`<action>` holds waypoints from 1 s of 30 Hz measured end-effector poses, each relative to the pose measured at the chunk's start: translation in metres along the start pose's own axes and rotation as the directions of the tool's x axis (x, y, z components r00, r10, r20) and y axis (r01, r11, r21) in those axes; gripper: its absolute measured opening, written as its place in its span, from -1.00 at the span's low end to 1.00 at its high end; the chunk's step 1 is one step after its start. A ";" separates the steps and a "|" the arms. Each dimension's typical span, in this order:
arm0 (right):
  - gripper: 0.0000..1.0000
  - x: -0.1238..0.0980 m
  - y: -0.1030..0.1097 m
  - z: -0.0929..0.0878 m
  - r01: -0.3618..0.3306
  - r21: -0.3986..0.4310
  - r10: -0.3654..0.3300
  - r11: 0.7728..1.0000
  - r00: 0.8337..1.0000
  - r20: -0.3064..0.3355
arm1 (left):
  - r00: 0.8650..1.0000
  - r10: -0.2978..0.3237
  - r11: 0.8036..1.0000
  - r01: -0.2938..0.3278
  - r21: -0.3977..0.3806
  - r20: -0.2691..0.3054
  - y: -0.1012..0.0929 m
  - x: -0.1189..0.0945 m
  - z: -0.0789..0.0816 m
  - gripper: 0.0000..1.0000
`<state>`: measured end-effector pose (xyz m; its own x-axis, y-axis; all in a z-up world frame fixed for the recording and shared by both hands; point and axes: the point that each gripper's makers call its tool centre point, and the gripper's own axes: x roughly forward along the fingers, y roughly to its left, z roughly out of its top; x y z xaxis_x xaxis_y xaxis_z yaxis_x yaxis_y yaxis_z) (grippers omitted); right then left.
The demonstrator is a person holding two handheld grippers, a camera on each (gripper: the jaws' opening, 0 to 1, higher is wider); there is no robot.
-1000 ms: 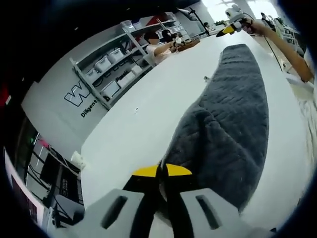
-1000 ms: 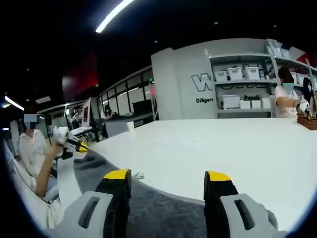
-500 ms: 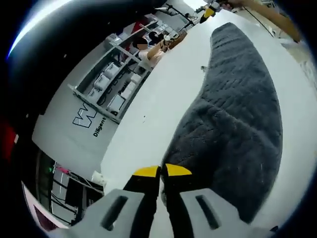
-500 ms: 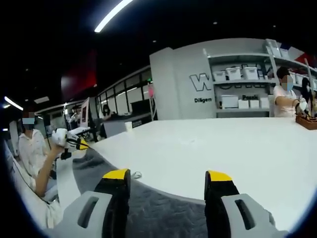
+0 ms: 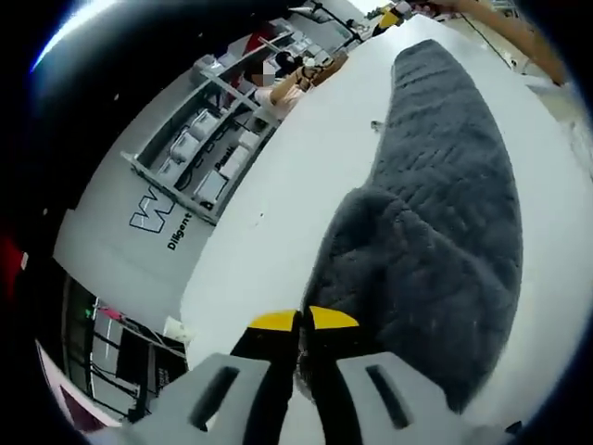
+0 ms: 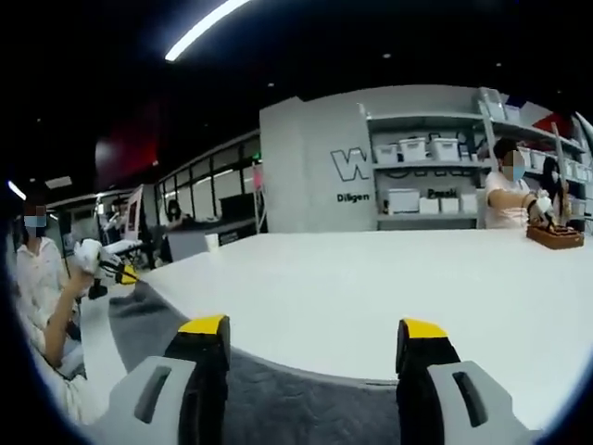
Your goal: Open the folded towel by lifting each exposed corner and separating the folded layers until the towel lies flat within the target outline without major curled edges
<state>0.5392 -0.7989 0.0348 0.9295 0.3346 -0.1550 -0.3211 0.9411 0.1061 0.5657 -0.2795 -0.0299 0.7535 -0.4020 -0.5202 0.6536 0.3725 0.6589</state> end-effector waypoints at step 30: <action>0.22 -0.056 -0.127 -0.075 0.306 -0.018 -0.303 0.952 0.929 -0.212 | 0.972 0.134 0.991 -0.130 0.034 -0.193 0.040 -0.013 -0.065 -0.89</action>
<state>0.5145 -0.9331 -0.0435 0.9226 0.0364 -0.3839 -0.0245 0.9991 0.0360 0.5870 -0.2046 -0.0320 0.8336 -0.1799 -0.5222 0.5475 0.3932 0.7386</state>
